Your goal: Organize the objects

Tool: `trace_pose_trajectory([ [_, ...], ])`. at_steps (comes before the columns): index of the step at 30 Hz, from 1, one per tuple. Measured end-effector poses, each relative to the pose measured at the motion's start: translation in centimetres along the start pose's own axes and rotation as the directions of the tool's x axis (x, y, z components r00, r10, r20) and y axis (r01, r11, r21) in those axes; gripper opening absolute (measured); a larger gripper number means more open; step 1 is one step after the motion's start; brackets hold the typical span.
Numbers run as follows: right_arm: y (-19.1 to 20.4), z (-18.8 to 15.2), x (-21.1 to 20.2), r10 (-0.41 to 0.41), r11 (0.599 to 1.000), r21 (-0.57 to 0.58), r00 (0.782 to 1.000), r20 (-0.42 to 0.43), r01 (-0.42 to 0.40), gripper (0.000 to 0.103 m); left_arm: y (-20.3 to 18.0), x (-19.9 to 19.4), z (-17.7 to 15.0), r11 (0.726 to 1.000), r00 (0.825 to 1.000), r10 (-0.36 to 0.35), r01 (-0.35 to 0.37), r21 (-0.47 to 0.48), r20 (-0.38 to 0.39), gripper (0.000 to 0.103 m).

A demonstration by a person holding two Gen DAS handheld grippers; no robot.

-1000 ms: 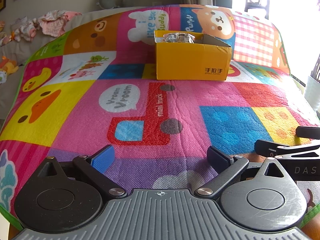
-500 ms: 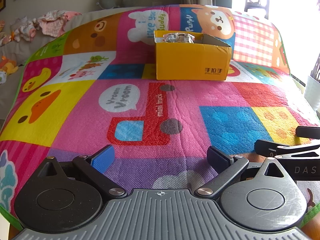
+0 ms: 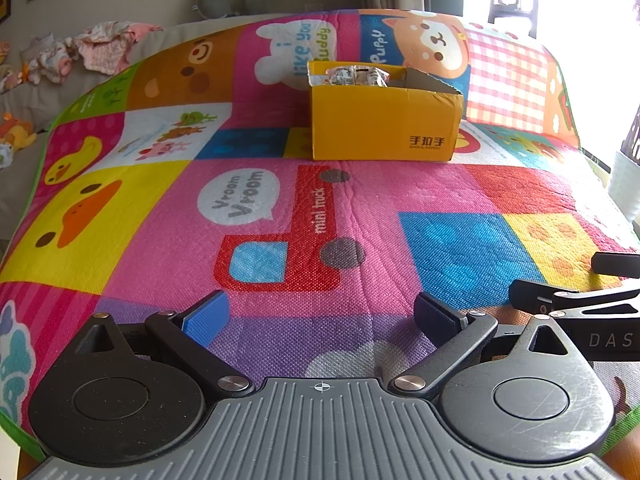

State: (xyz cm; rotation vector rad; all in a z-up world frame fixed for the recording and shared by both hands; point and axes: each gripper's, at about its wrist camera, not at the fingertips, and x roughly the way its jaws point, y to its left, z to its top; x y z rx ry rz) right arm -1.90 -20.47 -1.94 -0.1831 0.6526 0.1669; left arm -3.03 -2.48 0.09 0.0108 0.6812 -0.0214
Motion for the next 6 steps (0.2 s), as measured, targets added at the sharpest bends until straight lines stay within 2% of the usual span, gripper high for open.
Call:
trace_pose_trajectory([
  [6, 0.01, -0.01, 0.0, -0.001, 1.0, -0.001, 1.0, 0.0, 0.001, 0.103, 0.22, 0.12, 0.14, 1.0, 1.0, -0.008, 0.008, 0.0, -0.001, 0.101],
])
